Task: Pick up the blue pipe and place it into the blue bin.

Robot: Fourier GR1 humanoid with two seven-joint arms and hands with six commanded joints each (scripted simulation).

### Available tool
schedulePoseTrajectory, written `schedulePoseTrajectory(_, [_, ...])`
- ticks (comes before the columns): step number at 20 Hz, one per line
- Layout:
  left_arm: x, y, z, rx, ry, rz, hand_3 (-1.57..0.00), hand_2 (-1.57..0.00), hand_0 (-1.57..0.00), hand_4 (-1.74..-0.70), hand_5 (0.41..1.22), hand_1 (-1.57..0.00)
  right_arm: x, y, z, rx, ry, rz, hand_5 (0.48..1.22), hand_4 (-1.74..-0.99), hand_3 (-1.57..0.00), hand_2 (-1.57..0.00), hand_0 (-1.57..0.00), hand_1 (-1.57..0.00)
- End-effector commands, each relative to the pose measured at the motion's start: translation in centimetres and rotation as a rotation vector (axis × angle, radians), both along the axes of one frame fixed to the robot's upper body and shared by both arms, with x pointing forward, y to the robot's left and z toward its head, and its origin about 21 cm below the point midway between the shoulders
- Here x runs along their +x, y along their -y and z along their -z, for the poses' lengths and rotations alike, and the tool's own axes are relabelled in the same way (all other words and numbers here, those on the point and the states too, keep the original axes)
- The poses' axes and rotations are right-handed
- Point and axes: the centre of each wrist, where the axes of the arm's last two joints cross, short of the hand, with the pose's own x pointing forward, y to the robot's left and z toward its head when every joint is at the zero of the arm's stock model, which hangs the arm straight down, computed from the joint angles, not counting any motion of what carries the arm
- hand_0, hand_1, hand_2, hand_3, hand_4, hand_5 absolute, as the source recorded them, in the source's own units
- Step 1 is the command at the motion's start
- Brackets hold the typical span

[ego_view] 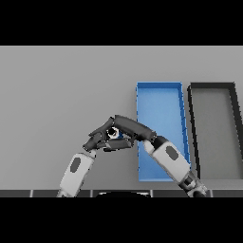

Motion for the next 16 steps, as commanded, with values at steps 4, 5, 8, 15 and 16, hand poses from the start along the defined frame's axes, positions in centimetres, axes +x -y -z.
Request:
schedulePoseTrajectory(4, [0.37,-0.58,-0.22,0.066,0.018,0.067,-0.60,-0.66,-0.75,-1.28,1.221,-0.69,-0.24,0.12,-0.56,-0.025,-0.007,0.026,1.208,-1.737,-1.56,-1.56,-1.56,-1.56])
schedulePoseTrajectory(5, [0.36,-0.51,-0.20,0.086,0.023,0.081,-0.48,-0.53,-0.60,-1.21,1.221,-0.55,-0.40,0.25,-0.51,-0.023,-0.011,0.032,1.211,-1.738,-1.56,-1.56,-1.56,-1.56])
schedulePoseTrajectory(8, [0.35,-0.61,-0.31,0.131,0.003,0.048,-0.24,-0.27,-0.31,-1.05,0.938,-0.28,-0.45,0.15,-0.40,-0.030,-0.005,0.045,1.216,-1.739,-1.56,-1.57,-1.57,-1.57])
schedulePoseTrajectory(15, [0.15,-0.92,0.39,0.157,-0.071,0.016,-0.05,-0.06,-0.06,-0.96,0.538,-0.06,-0.67,-0.30,-0.47,0.013,-0.012,0.042,1.220,-1.741,-1.57,-1.57,-1.57,-1.57])
schedulePoseTrajectory(16, [0.49,-0.94,0.31,0.164,-0.067,0.007,-0.04,-0.04,-0.05,-0.95,0.513,-0.05,-0.54,-0.31,-0.66,0.031,-0.011,0.041,1.220,-1.741,-1.57,-1.57,-1.57,-1.57])
